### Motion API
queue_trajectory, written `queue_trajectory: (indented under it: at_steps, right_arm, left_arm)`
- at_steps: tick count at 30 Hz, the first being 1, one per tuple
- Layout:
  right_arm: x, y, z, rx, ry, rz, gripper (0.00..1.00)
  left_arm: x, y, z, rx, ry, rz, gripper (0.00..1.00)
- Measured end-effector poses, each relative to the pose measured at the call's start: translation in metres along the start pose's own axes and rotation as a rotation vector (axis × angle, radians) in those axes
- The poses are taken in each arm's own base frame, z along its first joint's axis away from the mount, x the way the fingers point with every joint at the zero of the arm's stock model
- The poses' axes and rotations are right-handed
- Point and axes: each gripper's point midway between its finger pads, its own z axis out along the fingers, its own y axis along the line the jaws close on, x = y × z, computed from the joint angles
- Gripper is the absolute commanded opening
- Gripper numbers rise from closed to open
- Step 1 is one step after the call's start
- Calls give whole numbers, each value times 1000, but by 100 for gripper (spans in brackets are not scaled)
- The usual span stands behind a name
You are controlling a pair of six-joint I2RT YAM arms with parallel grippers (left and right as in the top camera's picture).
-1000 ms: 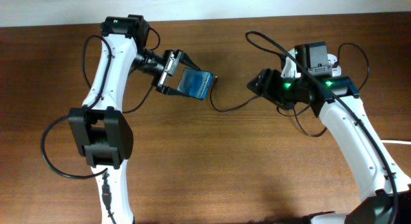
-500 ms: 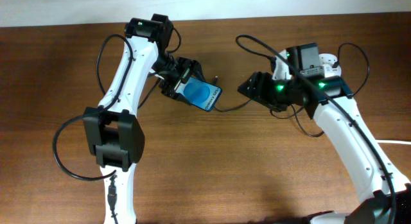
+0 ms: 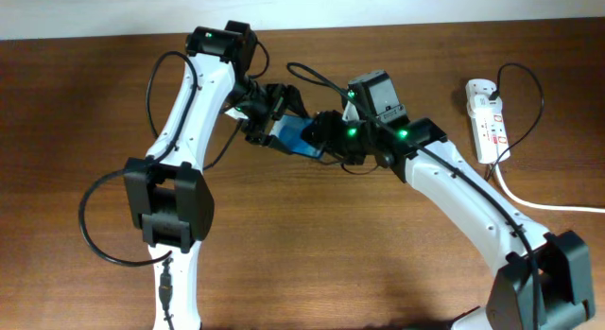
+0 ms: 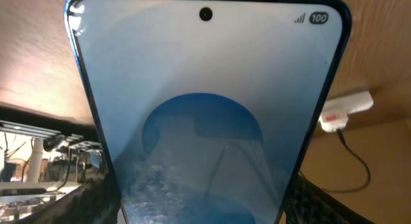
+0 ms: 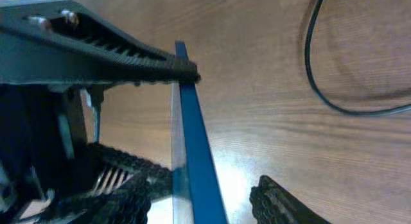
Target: Plug charger to phone and switch on socket
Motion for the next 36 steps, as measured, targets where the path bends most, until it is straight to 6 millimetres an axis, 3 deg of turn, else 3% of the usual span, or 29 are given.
queue_trajectory:
  at_steps: [4, 5, 6, 11, 13, 14, 17, 20, 22, 24, 25, 26, 28, 29, 30, 31, 33, 36]
  right_arm:
    - [0, -4, 8, 21, -4, 2, 38]
    - [0, -3, 8, 22, -10, -2, 34]
    - [-1, -2, 8, 18, -17, -7, 21]
    - [-2, 7, 9, -1, -27, -10, 9]
    - [-2, 7, 9, -2, -28, 7, 4]
    - [-2, 7, 9, -1, -28, 18, 4]
    - [-1, 5, 9, 6, -21, 6, 4]
    - [6, -16, 6, 69, 20, 1, 4]
    - [4, -27, -1, 104, 23, -32, 4]
    - [0, -26, -27, 102, -4, -53, 4]
    - [-5, -26, -41, 98, -27, -54, 4]
    - [-14, -26, -61, 88, -71, -43, 4]
    - [-37, -25, -100, 55, -190, 5, 4]
    - [-48, -19, -115, 23, -257, 44, 4]
    - [-69, 0, -134, -68, -363, 100, 4]
    - [-77, 10, -140, -111, -395, 132, 4]
    - [-86, 14, -140, -161, -425, 302, 4]
    - [-102, 19, -113, -194, -485, 497, 4]
  left_arm:
    - [4, -1, 0, 7, 20, -1, 0]
    - [4, -1, 1, 6, 21, -1, 0]
    - [4, -1, 1, 6, 21, -1, 0]
    - [5, -2, 1, 7, 23, 2, 0]
    - [5, -2, 1, 8, 23, 4, 24]
    - [5, -2, 1, 8, 23, 4, 27]
    - [5, -2, 1, 7, 22, 5, 52]
    - [9, -2, 1, 13, 37, 67, 73]
    - [9, -4, 0, 21, 39, 143, 78]
    - [7, -10, 0, 42, 28, 258, 82]
    - [6, -14, 0, 59, 21, 328, 94]
    - [6, -23, -1, 93, 16, 443, 100]
    - [21, -53, -7, 244, 51, 747, 100]
    - [35, -71, -15, 358, 91, 905, 100]
    - [47, -81, -24, 436, 132, 992, 100]
    - [58, -87, -37, 523, 182, 1074, 100]
    - [57, -87, -58, 598, 230, 1094, 100]
    - [47, -87, -81, 665, 240, 1098, 98]
